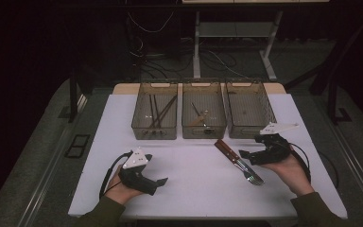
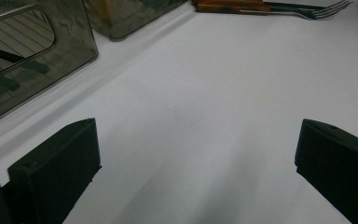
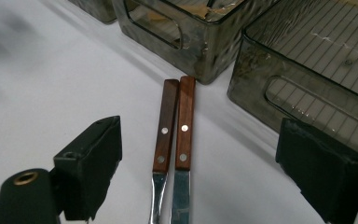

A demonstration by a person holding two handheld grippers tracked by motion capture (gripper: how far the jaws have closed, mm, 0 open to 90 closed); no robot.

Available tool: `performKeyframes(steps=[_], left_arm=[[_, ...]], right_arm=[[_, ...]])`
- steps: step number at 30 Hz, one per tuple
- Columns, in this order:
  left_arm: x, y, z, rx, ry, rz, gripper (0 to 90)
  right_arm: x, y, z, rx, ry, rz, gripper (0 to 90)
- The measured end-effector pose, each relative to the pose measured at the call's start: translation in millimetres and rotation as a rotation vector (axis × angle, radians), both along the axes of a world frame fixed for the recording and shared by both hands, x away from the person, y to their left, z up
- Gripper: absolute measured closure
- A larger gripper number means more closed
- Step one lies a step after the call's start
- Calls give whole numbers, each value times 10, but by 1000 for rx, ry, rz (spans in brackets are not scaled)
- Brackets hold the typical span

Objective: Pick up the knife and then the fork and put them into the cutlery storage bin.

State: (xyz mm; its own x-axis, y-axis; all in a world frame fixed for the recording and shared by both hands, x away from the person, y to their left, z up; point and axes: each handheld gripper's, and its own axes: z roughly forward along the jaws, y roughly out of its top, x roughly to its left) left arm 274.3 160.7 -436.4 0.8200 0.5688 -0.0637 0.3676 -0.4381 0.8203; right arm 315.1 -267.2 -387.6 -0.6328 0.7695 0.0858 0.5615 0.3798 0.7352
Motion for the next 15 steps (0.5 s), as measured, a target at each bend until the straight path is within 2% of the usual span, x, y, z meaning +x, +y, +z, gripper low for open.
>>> performKeyframes(steps=[3, 5, 10, 15], left_arm=[[5, -8, -8, 6, 4, -8, 0], [6, -10, -10, 5, 5, -9, 0], [8, -17, -11, -1, 7, -15, 0], [9, -20, -13, 0, 9, -16, 0]], right_arm=[[64, 38, -8, -21, 2, 3, 154], [98, 74, -12, -34, 22, 7, 194], [173, 144, -8, -68, 33, 11, 255], [239, 222, -25, -122, 57, 14, 331]])
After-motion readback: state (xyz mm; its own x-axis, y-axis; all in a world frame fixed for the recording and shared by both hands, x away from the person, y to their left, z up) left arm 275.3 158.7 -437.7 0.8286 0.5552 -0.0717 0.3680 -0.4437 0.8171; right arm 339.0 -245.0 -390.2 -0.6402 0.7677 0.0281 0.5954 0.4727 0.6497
